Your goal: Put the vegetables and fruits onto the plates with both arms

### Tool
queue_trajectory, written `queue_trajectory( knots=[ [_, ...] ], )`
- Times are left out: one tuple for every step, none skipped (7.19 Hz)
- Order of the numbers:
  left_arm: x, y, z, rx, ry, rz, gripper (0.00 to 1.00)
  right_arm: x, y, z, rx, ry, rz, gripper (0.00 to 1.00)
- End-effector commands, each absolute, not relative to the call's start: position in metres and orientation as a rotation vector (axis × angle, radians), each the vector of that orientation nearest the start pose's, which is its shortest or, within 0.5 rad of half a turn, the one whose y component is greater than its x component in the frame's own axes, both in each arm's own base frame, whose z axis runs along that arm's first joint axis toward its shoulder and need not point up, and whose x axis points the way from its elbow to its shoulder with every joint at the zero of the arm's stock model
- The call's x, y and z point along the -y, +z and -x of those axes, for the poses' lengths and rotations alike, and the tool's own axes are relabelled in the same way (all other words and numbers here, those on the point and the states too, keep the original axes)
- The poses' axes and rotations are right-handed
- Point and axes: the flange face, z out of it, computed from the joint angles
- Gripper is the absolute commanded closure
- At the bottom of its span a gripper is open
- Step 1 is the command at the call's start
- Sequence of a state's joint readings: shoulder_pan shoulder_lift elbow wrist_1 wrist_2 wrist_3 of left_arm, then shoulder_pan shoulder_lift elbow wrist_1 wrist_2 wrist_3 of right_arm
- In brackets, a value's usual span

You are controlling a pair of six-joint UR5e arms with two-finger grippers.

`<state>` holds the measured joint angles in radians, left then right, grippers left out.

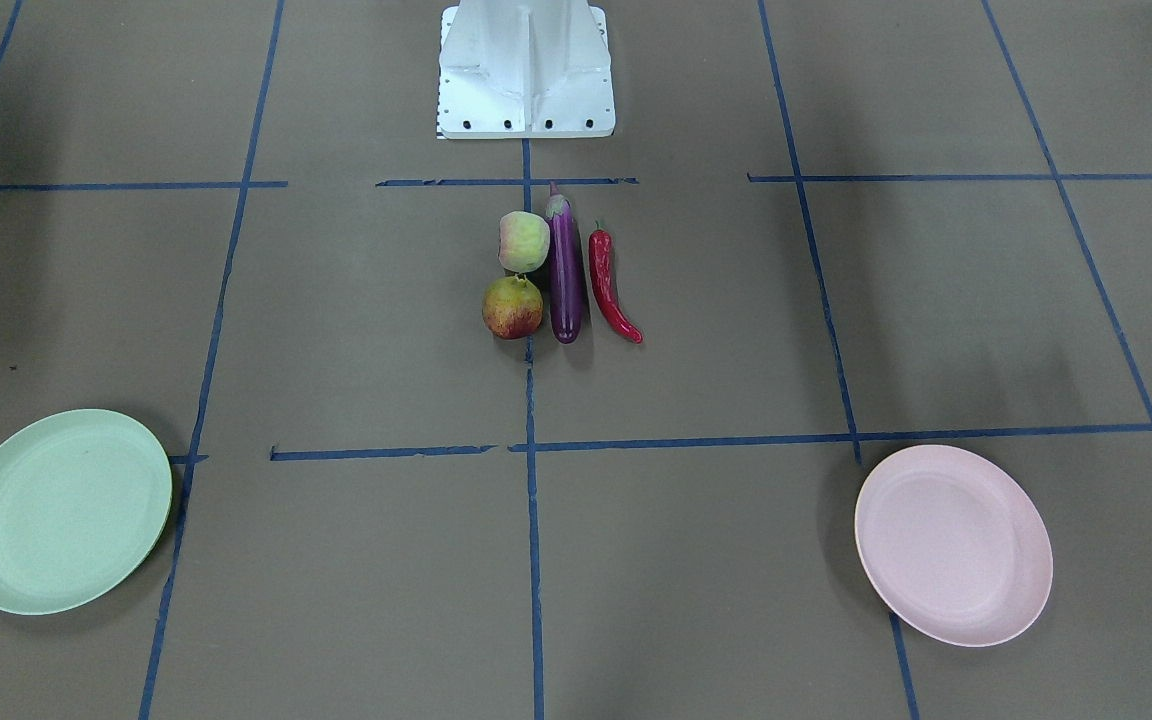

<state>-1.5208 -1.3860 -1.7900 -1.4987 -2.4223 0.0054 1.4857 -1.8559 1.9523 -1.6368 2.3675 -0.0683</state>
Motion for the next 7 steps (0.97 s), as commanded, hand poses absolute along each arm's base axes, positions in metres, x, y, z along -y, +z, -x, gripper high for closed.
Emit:
queue_trajectory(
  knots=[
    [0.413, 0.642, 0.037, -0.846, 0.043, 0.055, 0.0, 0.377, 0.606, -0.03, 0.802, -0.158, -0.011, 0.0],
    [0.413, 0.636, 0.037, -0.846, 0.045, 0.051, 0.0, 0.377, 0.606, -0.03, 0.799, -0.159, -0.018, 0.0],
    [0.414, 0.634, 0.037, -0.846, 0.046, 0.048, 0.0, 0.377, 0.604, -0.03, 0.797, -0.164, -0.023, 0.0],
    [0.414, 0.63, 0.036, -0.848, 0.049, 0.042, 0.0, 0.377, 0.607, -0.03, 0.796, -0.162, -0.017, 0.0],
    [0.415, 0.629, 0.035, -0.846, 0.052, 0.04, 0.0, 0.378, 0.607, -0.029, 0.799, -0.161, -0.016, 0.0],
    [0.415, 0.633, 0.037, -0.817, 0.05, 0.042, 0.0, 0.378, 0.606, -0.028, 0.8, -0.161, -0.018, 0.0],
    [0.414, 0.637, 0.041, -0.765, 0.05, 0.043, 0.0, 0.38, 0.604, -0.028, 0.799, -0.164, -0.025, 0.0]
  ],
)
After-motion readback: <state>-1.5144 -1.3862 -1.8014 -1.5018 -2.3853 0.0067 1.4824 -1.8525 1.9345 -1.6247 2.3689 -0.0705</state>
